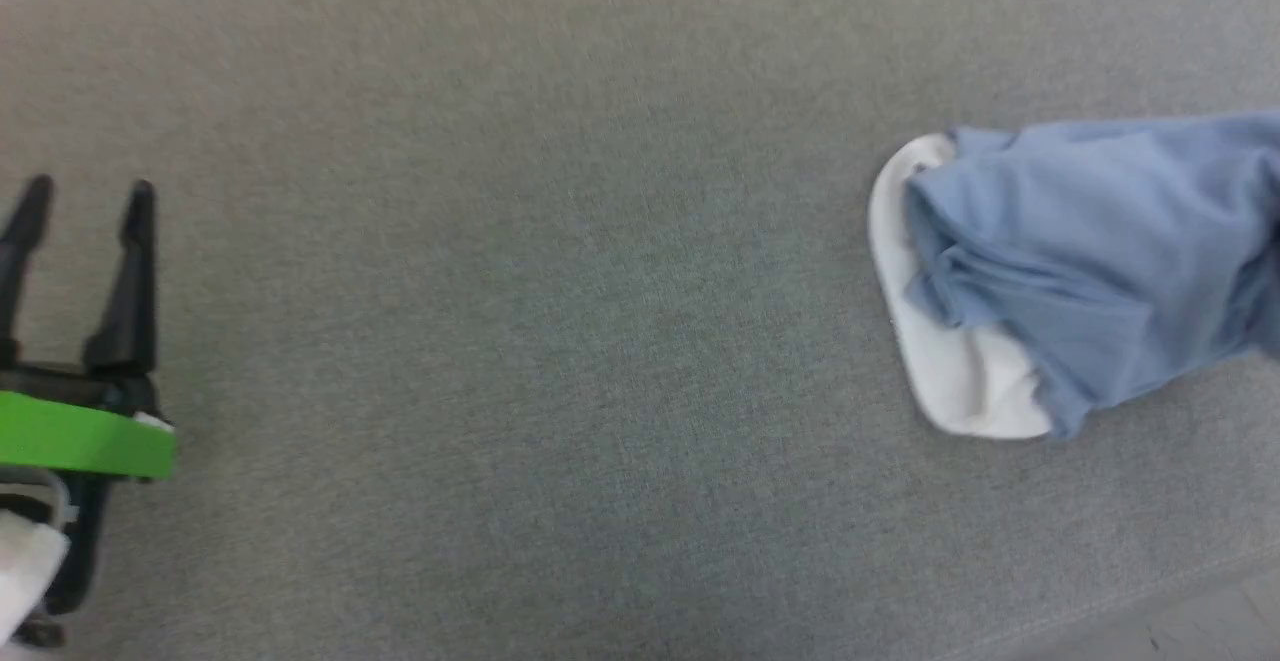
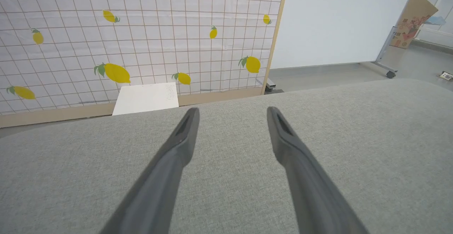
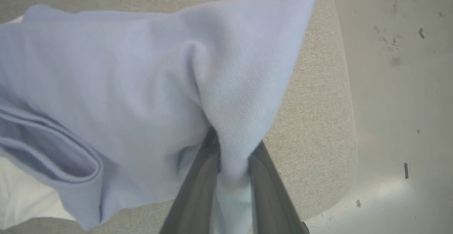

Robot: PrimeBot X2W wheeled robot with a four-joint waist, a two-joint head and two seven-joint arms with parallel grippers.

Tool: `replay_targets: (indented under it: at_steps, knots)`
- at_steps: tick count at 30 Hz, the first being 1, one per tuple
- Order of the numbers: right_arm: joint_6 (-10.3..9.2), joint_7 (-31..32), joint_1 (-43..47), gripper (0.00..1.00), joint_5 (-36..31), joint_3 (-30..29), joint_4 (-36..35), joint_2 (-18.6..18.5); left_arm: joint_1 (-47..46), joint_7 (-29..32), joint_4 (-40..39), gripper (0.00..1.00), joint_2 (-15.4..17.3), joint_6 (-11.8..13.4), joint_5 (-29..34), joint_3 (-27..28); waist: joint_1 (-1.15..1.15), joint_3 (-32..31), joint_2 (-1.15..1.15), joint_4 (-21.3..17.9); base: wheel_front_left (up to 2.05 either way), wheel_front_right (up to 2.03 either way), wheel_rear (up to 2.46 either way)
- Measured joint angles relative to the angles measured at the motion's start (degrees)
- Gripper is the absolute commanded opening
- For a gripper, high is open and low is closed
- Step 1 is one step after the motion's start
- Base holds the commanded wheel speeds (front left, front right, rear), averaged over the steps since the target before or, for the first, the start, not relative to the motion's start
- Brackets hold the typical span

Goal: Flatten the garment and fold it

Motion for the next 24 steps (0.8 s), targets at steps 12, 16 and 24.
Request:
replay_targets:
  at_steps: [12,16,24]
  knots:
    - [0.01,-2.0,-3.8,0.00,-9.5,-14.3,-3.2,3.6,4.6,1.8,-7.3,1.00,5.7,1.3,-2.0,7.8,0.01,13.0,0.00,-1.8,0.00,0.00,0.00]
    - [0.01,-1.6,-4.8,0.86,-11.0,-16.1,-4.5,3.4,5.9,1.8,-8.4,1.00,6.9,1.5,-2.0,9.6,0.01,15.4,0.00,-2.4,0.00,0.00,0.00]
    - [0.01,-1.6,-5.5,1.00,-11.8,-17.6,-7.1,2.0,6.8,1.8,-9.3,1.00,7.4,2.1,-1.8,10.1,0.00,14.9,0.00,-3.4,0.00,0.00,0.00]
